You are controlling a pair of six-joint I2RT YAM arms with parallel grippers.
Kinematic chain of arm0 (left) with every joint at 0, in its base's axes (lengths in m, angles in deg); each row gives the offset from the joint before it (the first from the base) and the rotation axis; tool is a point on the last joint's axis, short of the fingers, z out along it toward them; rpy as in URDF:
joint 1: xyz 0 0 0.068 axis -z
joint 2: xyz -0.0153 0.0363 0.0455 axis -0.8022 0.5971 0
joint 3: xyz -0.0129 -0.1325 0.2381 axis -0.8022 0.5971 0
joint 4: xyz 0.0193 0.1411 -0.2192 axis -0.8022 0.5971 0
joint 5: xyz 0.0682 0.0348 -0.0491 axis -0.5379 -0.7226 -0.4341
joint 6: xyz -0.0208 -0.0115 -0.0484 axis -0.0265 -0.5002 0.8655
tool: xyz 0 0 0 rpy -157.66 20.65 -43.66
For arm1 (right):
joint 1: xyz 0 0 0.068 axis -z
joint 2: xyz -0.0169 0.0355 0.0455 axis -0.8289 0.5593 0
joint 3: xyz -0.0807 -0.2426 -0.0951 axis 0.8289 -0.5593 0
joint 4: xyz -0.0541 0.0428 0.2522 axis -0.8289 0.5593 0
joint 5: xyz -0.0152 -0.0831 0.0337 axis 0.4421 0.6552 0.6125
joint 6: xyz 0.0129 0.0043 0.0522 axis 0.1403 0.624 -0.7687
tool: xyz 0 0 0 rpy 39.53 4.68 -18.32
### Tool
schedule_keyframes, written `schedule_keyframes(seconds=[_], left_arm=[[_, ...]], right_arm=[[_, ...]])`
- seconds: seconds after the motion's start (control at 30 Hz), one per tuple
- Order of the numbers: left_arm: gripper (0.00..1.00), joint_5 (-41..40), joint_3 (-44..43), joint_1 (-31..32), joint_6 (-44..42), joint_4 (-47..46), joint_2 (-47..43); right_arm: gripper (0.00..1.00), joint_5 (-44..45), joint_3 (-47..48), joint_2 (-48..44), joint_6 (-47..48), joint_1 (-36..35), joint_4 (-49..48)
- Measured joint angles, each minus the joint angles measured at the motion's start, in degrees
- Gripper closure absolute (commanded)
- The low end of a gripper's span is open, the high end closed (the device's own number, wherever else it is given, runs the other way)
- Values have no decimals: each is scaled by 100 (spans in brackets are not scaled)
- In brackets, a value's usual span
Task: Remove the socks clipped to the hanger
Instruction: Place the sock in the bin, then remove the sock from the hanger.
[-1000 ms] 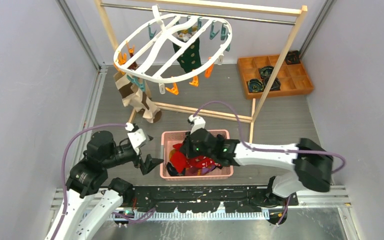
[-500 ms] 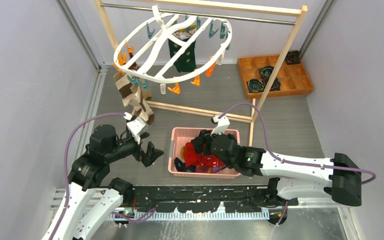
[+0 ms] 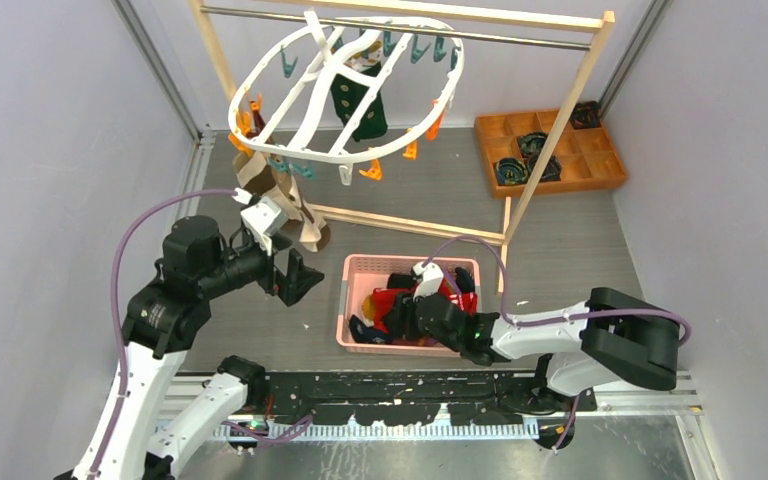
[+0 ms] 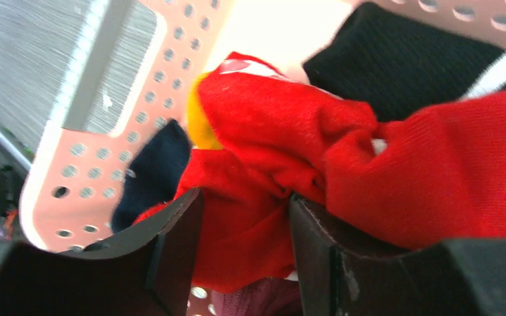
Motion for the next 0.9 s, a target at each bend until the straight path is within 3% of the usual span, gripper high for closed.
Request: schedule_keyframes(seconds=[0.17, 0.33, 0.47, 0.6, 0.7, 0.77, 0.83, 0.9], left_arm=[[0, -83, -723, -118, -155, 629, 417], [0, -354, -1663, -369, -586, 1259, 765], [0, -400, -1847, -527, -776, 1545, 835], [0, -393, -1930, -595, -999, 1943, 857], [0, -378, -2122, -616, -1108, 2173, 953], [0, -350, -2234, -629, -1176, 2251, 990], [0, -337, -2354, -634, -1191, 2345, 1016], [0, -304, -2474, -634, -1189, 2393, 1043]], right_arm=[[25, 39, 409, -426, 332, 39, 271], [7, 393, 1670, -887, 1043, -11, 573], [4, 433, 2889, -372, 1687, -15, 326], [5, 407, 3969, 726, 2291, -15, -9], [10, 431, 4210, 1351, 2625, -15, -302], [19, 496, 4341, 1759, 2839, -15, -448], [36, 632, 4518, 2157, 3073, -20, -538], [59, 750, 4625, 2404, 3274, -20, -634]])
